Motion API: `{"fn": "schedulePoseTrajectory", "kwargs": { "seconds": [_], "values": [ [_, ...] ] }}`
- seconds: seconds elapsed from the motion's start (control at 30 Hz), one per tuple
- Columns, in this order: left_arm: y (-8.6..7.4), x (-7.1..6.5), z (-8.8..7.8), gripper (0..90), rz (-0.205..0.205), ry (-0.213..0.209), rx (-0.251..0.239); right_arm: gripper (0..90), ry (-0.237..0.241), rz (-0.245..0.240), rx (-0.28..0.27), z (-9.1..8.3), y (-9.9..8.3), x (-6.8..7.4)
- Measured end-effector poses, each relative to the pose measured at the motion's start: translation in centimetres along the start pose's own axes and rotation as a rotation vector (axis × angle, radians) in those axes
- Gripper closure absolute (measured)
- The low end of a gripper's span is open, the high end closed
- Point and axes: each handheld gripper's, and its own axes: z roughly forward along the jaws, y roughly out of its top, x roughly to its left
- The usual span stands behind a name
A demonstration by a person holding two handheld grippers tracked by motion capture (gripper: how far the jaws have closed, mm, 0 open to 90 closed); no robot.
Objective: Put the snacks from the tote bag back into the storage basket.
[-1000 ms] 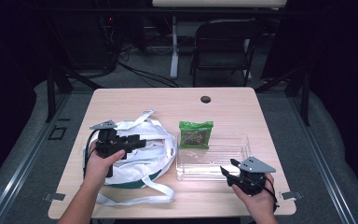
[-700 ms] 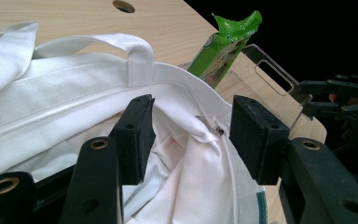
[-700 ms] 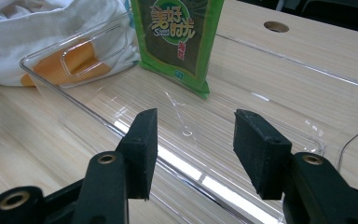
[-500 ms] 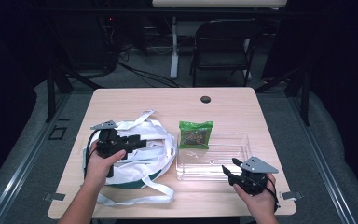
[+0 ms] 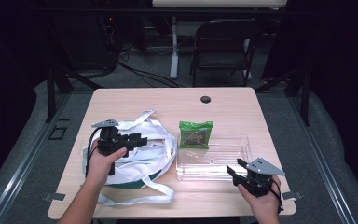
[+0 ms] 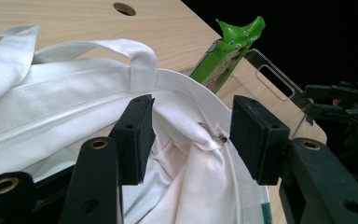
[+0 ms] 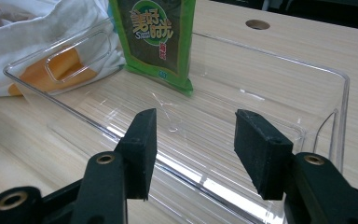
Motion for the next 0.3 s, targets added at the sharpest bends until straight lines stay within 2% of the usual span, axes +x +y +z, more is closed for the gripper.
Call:
{"fn": "schedulePoseTrajectory", "kwargs": {
  "seconds": [0.3],
  "values": [
    [0.04, 0.44, 0.14, 48.7, -0.028, 0.016, -0.006, 47.8, -0.011, -0.015, 0.002, -0.25, -0.11, 0.00]
  ]
}}
